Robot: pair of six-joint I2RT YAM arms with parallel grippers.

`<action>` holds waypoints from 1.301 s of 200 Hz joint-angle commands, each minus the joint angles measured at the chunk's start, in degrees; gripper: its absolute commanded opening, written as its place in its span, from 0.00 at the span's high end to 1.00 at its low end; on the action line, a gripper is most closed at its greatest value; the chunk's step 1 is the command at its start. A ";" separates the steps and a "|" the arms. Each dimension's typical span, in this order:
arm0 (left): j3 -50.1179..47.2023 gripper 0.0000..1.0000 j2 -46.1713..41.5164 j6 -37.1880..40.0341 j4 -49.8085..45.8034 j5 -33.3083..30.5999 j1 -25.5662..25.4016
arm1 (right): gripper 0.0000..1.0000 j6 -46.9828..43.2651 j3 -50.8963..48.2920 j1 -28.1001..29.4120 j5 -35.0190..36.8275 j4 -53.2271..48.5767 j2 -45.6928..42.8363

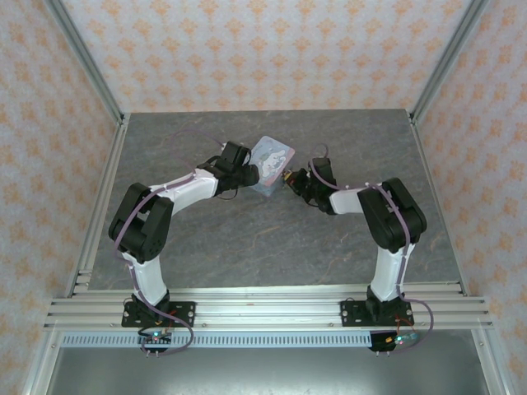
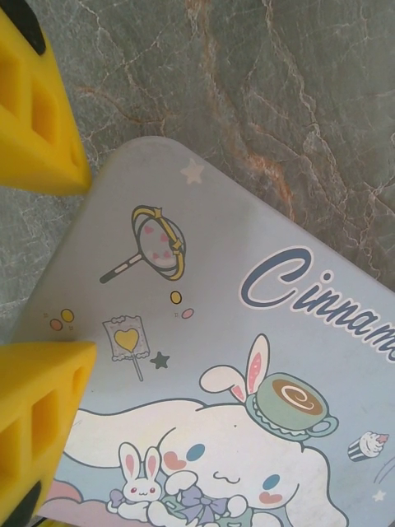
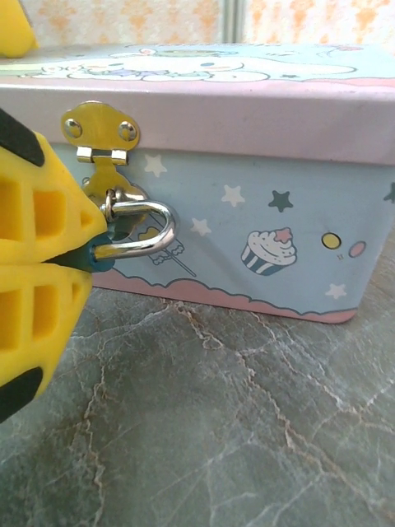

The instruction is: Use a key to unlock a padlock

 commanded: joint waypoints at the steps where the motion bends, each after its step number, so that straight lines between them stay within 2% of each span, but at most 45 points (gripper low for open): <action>1: -5.09 0.53 6.53 2.98 -20.29 -4.67 0.76 | 1.00 -7.43 1.24 -4.44 0.57 -10.10 -0.46; 29: -5.09 0.53 6.46 3.05 -20.33 -4.81 0.78 | 1.00 -12.89 3.12 -5.27 -0.27 -16.21 0.04; 103: -4.80 0.53 6.91 3.33 -20.70 -5.21 0.78 | 1.00 -22.16 8.68 -5.26 8.42 -31.31 0.19; 133: -4.74 0.53 7.23 3.33 -20.72 -5.15 0.76 | 1.00 -23.06 8.68 -5.27 10.89 -33.22 -0.27; 153: -4.54 0.53 7.54 3.25 -20.72 -5.13 0.82 | 1.00 -20.11 6.50 -5.31 7.06 -28.14 -0.11; 165: -4.62 0.53 7.65 3.24 -20.71 -5.13 0.80 | 1.00 -15.96 3.67 -5.52 2.20 -20.17 0.44; 190: -4.71 0.55 8.02 3.17 -20.63 -5.01 0.78 | 1.00 1.57 -1.79 -7.46 -8.04 8.48 6.14; 212: -4.65 0.55 8.34 3.15 -20.61 -4.88 0.74 | 1.00 13.84 -4.03 -9.42 -7.46 28.13 11.25; 232: -4.30 0.55 8.69 3.04 -20.66 -4.72 0.72 | 1.00 18.70 -2.34 -10.98 -7.76 32.07 14.01; 260: -4.29 0.55 8.72 3.15 -20.72 -4.85 0.74 | 1.00 16.02 0.29 -11.45 -8.55 27.80 12.01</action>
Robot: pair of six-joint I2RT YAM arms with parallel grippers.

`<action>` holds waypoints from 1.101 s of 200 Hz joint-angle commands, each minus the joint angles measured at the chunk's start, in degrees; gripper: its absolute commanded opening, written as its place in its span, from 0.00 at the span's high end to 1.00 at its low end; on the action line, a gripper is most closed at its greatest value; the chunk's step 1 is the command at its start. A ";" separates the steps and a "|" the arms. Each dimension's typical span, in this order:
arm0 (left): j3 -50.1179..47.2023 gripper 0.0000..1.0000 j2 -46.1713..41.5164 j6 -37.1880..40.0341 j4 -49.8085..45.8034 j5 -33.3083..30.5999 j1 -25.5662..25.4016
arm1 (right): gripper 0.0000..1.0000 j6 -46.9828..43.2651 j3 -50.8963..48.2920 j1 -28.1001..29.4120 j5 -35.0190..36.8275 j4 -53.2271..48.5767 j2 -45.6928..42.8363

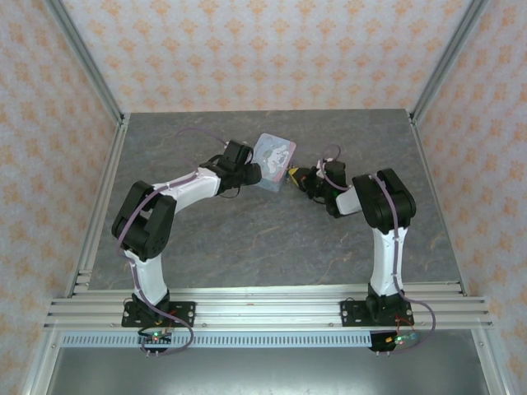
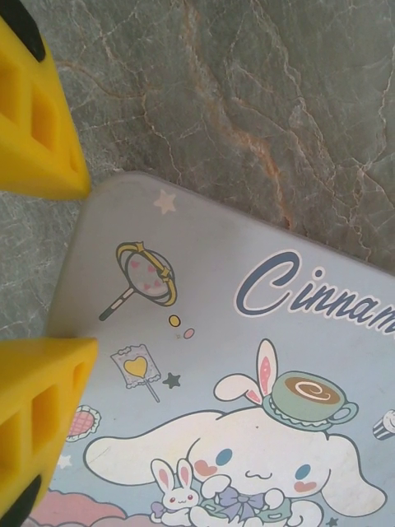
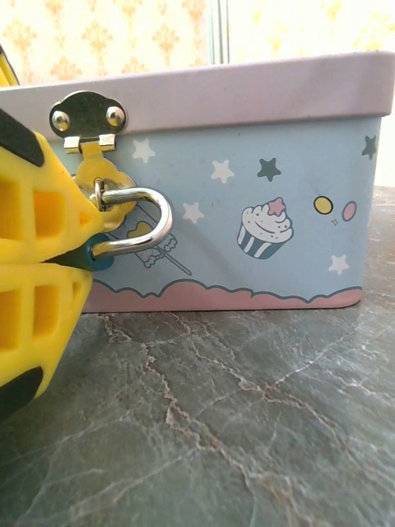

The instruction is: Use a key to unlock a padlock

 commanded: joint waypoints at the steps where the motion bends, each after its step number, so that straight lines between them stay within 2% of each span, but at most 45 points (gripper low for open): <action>1: -5.74 0.55 7.09 2.61 -21.79 -5.30 1.06 | 1.00 3.23 2.46 -4.09 6.07 -0.07 -0.27; 32: -5.83 0.55 7.00 2.74 -21.70 -5.18 1.11 | 1.00 -6.21 9.91 -4.19 4.76 -18.45 -3.02; 85: -5.48 0.55 7.26 2.82 -21.95 -5.00 1.11 | 1.00 -11.92 9.45 -4.11 6.92 -26.02 -3.90; 134: -4.82 0.56 7.61 3.18 -22.59 -5.11 1.18 | 1.00 -20.05 9.78 -3.84 12.31 -39.40 -7.18; 165: -4.72 0.56 7.73 2.83 -22.35 -4.87 1.07 | 1.00 -21.49 9.14 -3.84 12.86 -40.64 -7.74; 191: -6.26 0.54 3.44 2.14 -20.92 -4.54 1.10 | 1.00 -22.41 7.76 -3.60 12.54 -40.65 -8.66; 220: -3.97 0.41 -3.40 1.53 -21.93 -3.57 0.56 | 1.00 -22.87 4.91 -2.73 12.12 -39.61 -10.69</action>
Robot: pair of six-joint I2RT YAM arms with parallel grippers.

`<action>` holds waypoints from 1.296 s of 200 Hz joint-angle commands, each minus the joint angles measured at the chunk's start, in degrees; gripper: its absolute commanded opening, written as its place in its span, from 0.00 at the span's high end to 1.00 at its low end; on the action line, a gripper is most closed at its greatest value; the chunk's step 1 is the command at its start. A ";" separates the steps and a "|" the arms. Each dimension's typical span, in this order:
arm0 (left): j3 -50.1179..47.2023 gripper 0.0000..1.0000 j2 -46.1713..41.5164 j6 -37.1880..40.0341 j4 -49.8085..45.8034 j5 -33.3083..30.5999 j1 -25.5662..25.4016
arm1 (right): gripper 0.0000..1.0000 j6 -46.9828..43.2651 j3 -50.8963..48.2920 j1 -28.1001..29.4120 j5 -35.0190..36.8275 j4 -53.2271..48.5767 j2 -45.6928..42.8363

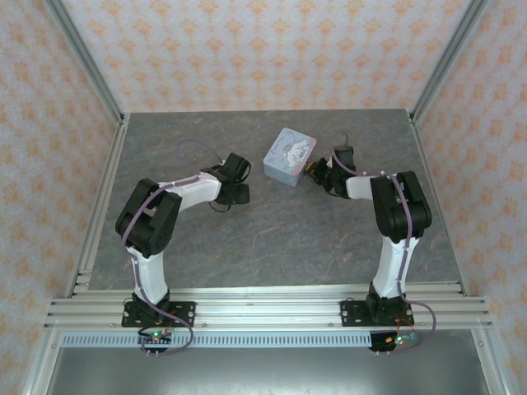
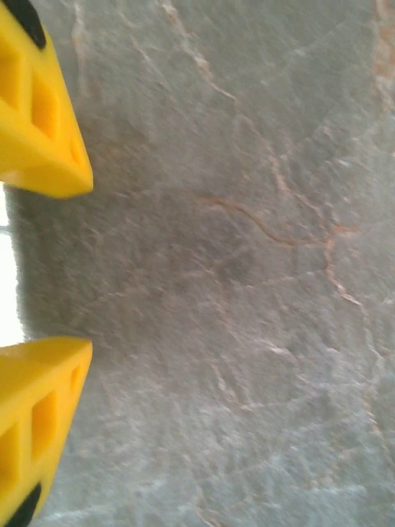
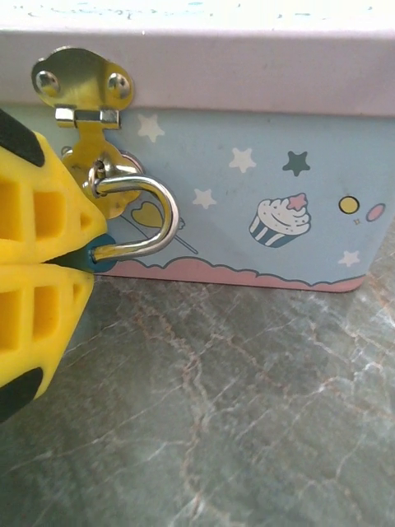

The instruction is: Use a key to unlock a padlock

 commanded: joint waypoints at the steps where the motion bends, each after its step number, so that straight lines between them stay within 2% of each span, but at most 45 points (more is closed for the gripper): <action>1: -0.46 0.40 -4.24 -0.76 -9.47 0.05 0.04 | 1.00 -1.88 -3.26 0.98 1.79 -4.43 -2.06; 48: 13.14 0.18 -6.32 1.05 -15.85 -1.58 -3.03 | 1.00 -2.58 -7.15 5.33 2.05 -2.92 -4.69; 83: 22.10 0.10 -3.26 1.67 -19.44 -2.59 -4.57 | 1.00 0.03 -9.87 10.14 1.90 0.95 -4.79; 114: 26.64 0.09 -0.73 2.59 -23.41 -7.11 -7.07 | 1.00 1.32 -12.48 14.46 3.93 2.12 -6.16; 177: 24.19 0.09 1.18 3.94 -27.77 -21.45 -11.84 | 1.00 0.87 -15.59 14.75 4.03 2.90 -6.18; 259: 20.36 0.09 6.29 3.56 -25.59 -22.80 -12.43 | 1.00 -1.63 -14.91 14.72 3.64 -0.58 -8.84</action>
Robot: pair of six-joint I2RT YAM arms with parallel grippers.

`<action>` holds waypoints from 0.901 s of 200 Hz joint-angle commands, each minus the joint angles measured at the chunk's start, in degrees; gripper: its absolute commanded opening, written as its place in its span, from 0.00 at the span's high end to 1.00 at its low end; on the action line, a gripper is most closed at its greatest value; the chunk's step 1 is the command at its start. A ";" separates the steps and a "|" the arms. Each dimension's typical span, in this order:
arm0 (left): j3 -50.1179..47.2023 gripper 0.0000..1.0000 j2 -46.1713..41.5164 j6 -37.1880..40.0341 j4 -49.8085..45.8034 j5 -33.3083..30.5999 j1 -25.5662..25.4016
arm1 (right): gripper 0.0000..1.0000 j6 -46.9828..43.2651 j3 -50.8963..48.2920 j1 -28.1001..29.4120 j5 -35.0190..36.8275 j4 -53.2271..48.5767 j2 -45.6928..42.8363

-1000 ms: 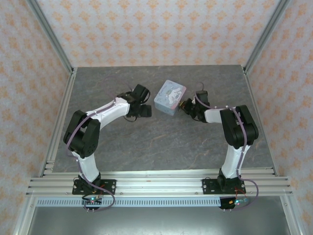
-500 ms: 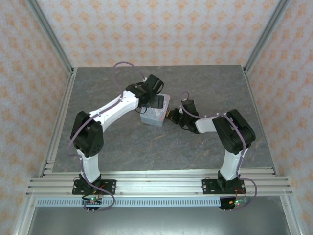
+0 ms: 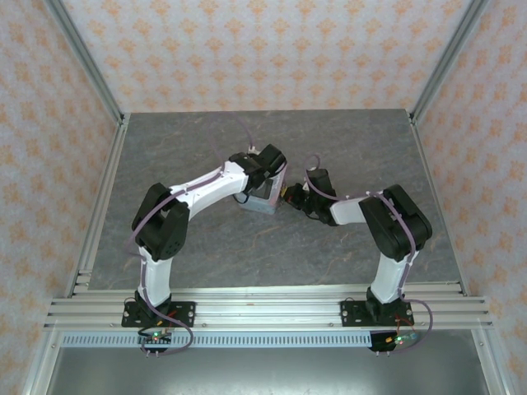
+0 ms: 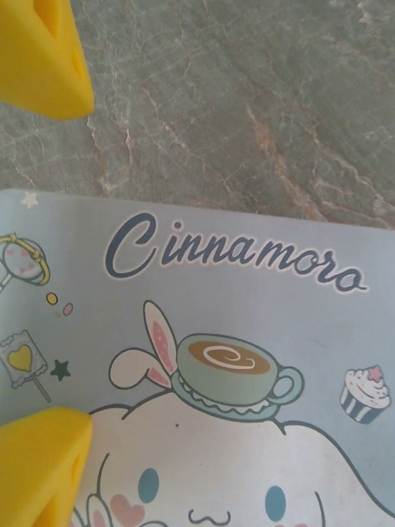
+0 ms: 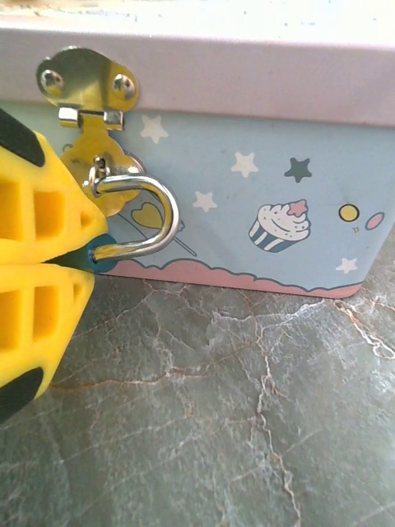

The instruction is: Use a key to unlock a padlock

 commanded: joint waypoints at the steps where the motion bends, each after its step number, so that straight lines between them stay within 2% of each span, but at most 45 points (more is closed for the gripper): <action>1: -2.67 0.09 2.09 0.49 -1.25 -2.74 -0.10 | 1.00 -2.32 -1.04 0.09 1.18 -8.10 -0.77; 66: -5.74 0.14 4.51 0.52 0.42 -1.19 0.12 | 1.00 -12.59 2.89 -0.80 2.40 -22.29 -1.53; 97: -6.28 0.16 5.25 0.57 0.94 -0.33 0.14 | 1.00 -14.64 4.41 -1.56 3.74 -26.78 -0.86; 145: -7.06 0.18 5.62 0.49 1.39 0.57 0.15 | 1.00 -11.50 4.65 -1.78 5.35 -26.21 -1.17; 180: -7.72 0.21 5.79 0.31 1.91 1.31 0.16 | 1.00 -5.58 2.17 -1.80 2.58 -17.92 -1.48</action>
